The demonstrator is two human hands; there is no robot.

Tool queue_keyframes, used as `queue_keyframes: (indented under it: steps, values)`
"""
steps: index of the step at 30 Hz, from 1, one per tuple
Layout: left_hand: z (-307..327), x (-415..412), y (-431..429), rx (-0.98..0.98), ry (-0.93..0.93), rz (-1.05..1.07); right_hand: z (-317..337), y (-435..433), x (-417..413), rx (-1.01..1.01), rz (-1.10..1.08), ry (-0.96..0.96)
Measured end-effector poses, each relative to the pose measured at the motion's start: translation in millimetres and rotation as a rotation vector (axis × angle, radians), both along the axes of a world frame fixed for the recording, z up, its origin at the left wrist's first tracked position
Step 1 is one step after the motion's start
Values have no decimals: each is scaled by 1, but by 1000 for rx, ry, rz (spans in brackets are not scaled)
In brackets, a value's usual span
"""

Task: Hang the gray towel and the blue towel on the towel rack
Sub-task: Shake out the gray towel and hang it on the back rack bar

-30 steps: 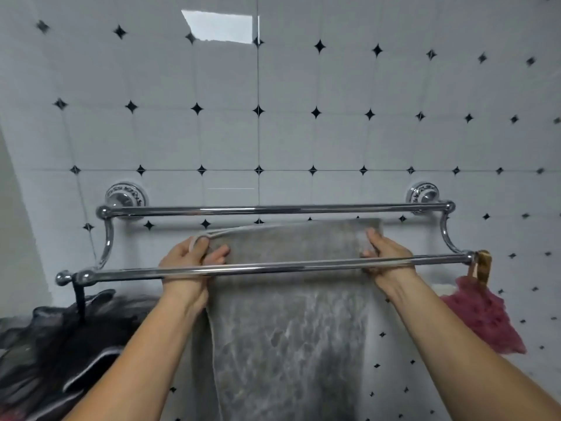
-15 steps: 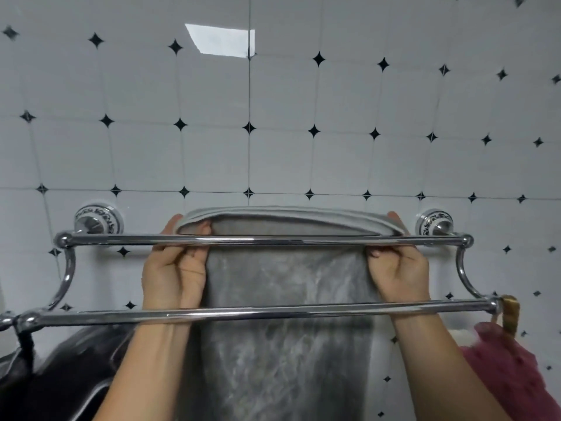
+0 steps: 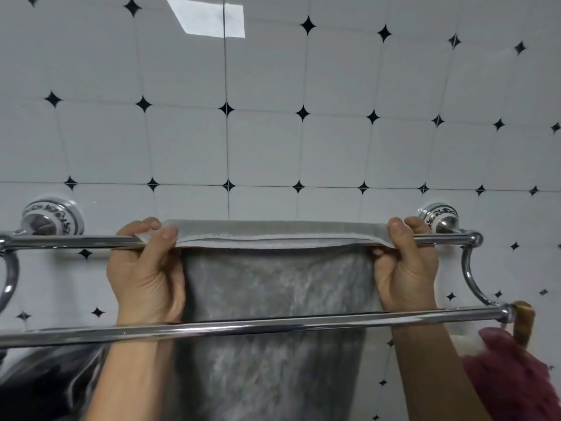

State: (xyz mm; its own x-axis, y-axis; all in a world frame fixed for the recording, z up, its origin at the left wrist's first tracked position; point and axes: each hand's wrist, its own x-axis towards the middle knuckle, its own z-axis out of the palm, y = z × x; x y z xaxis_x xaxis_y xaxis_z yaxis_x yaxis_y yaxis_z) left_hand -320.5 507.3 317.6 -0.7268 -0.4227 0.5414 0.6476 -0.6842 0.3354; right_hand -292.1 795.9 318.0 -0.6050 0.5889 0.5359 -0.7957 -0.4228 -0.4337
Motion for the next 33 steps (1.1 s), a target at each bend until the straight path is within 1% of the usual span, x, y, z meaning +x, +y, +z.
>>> queue_keyframes:
  steps: [2,5,9,12,15,20,23,26,30,33]
  values:
    - [1,2,4,10,-22,90,-4,-4,2,-36,-69,-13]
    - [-2,0,6,52,-61,162,-10,-13,5,-65,-175,-59]
    - [-4,-3,4,106,-79,223,-14,-17,9,2,-278,-138]
    - [-5,-1,5,133,-81,279,-14,-20,11,80,-311,-213]
    - [-9,-1,7,118,-175,317,-13,-19,12,81,-259,-194]
    - [-15,1,7,61,-270,279,-14,-22,19,145,-232,-204]
    - [-16,1,7,-34,-268,265,-19,-20,20,184,-248,-256]
    - [-16,2,5,-131,-242,293,-26,-15,20,181,-219,-237]
    - [-20,1,1,-178,-174,284,-33,-9,18,231,-182,-170]
    - [-23,0,0,-181,-115,259,-39,-6,16,236,-190,-181]
